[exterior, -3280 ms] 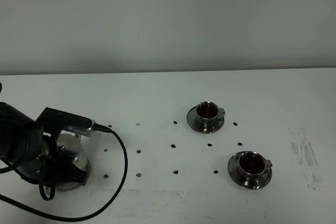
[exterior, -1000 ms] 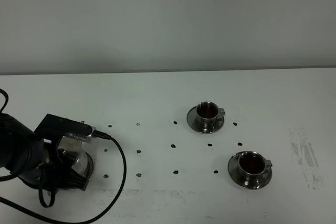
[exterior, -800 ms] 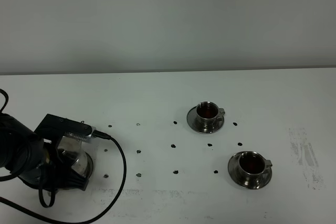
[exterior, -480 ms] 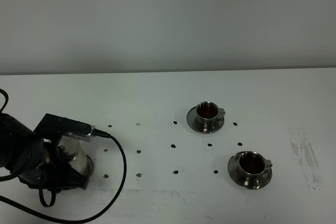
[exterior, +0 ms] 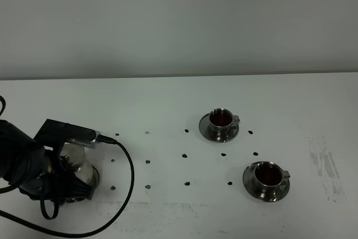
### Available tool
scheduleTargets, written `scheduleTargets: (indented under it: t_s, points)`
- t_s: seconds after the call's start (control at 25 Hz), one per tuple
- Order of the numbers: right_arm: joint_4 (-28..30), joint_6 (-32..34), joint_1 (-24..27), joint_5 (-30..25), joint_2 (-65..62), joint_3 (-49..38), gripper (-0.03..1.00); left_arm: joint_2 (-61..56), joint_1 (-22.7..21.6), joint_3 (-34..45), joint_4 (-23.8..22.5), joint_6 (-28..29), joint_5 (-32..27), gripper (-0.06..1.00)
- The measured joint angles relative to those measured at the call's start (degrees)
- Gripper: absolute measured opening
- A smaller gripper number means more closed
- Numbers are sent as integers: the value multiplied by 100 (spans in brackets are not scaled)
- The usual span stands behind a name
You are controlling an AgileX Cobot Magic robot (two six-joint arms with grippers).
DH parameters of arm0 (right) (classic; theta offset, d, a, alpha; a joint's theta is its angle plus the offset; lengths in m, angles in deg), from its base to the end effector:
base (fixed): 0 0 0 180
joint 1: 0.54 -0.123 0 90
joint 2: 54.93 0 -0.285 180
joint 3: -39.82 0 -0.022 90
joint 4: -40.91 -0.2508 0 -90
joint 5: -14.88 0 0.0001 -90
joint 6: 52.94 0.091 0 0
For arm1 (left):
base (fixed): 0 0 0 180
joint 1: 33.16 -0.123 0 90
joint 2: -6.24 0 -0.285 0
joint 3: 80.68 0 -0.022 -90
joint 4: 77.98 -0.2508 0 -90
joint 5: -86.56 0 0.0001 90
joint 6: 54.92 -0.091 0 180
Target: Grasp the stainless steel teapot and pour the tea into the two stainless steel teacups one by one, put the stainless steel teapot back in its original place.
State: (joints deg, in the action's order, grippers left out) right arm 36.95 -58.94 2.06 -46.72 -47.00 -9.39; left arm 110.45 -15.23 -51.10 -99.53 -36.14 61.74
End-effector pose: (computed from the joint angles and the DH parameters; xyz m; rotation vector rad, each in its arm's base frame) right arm -0.0036 0.0057 0.2732 -0.0647 2.0694 -0.0090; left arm 0.2909 -0.0793 0.1588 0.4038 2.6910 0.1272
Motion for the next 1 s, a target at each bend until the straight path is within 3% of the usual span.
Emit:
scheduleTargets:
  t_s: [0.56, 1.0]
  points:
    - [0, 0, 0, 0, 0, 0, 43, -891, 0, 0, 286, 50, -750, 41]
    - [0, 0, 0, 0, 0, 0, 43, -2937, 0, 0, 286, -3, -2600, 39]
